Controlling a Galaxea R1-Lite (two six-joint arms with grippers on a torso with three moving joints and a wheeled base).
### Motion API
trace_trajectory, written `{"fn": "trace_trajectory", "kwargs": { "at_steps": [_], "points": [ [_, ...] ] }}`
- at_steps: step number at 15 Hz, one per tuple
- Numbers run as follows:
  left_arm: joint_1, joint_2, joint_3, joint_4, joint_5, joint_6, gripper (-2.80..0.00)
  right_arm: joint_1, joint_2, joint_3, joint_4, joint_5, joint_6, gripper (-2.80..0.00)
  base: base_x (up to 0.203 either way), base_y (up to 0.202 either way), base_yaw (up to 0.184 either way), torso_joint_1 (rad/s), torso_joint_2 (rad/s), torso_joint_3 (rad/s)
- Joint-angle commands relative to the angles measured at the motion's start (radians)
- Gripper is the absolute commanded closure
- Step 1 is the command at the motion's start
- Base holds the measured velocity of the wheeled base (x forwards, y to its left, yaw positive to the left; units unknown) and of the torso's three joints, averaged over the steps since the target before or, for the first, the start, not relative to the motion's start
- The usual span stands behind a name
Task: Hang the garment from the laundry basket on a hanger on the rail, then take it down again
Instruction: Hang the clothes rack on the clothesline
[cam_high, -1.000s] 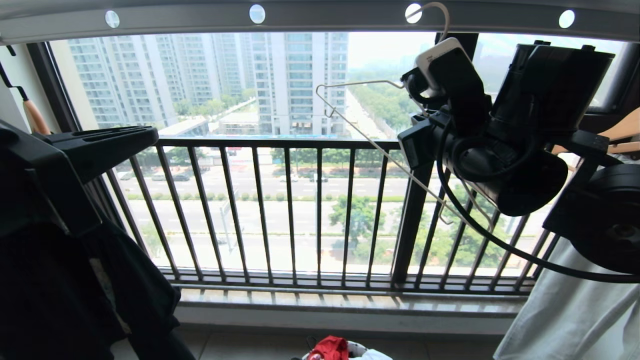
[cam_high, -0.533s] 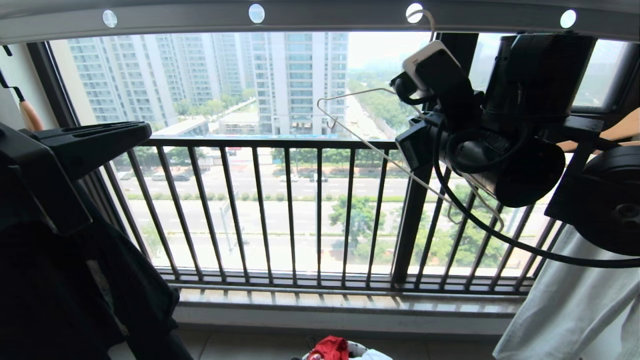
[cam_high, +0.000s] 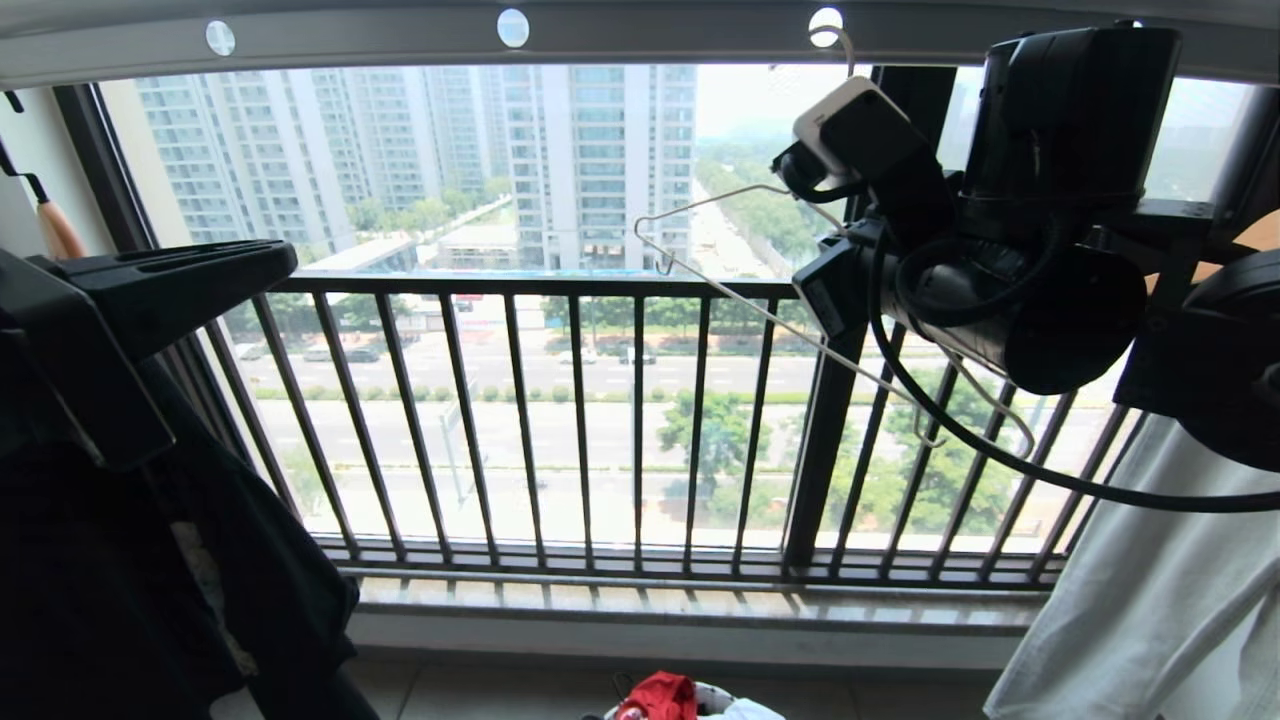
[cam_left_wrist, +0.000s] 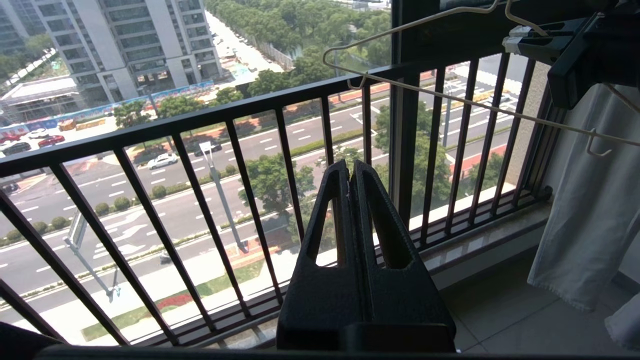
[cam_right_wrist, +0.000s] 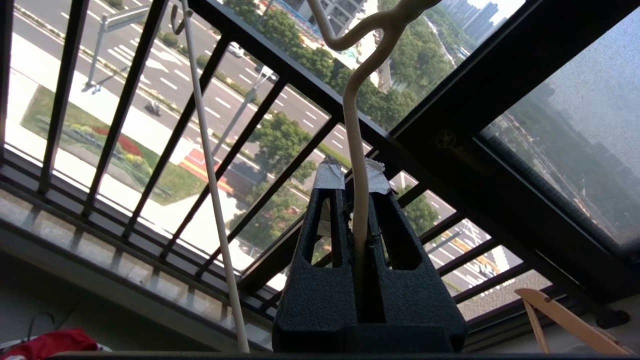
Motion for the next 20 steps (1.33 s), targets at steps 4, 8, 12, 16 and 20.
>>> {"fn": "trace_trajectory", "kwargs": {
  "at_steps": [4,8,12,16,20],
  "points": [
    [-0.001,0.002,0.0,-0.002,0.002,0.001,0.0,0.002,-0.01,0.009,0.001,-0.004,-0.018,0.0,0.0,0.0,0.0,0.0,0.0,0.0],
    [0.0,0.004,0.0,-0.002,0.001,0.001,0.0,0.018,-0.029,0.019,-0.002,-0.004,-0.033,-2.8,0.0,0.0,0.0,0.0,0.0,0.0],
    [0.0,0.004,0.0,-0.002,0.002,0.001,0.0,0.034,-0.083,0.053,-0.002,-0.004,-0.033,-2.8,0.0,0.0,0.0,0.0,0.0,0.0],
    [0.0,0.008,0.003,0.0,0.002,0.001,0.0,0.081,-0.243,0.164,-0.002,-0.029,-0.034,-2.8,0.0,0.0,0.0,0.0,0.0,0.0],
    [-0.001,0.035,0.008,0.0,0.0,0.002,0.0,0.103,-0.42,0.258,0.028,-0.053,-0.033,-2.8,0.0,0.0,0.0,0.0,0.0,0.0]
  ]
}}
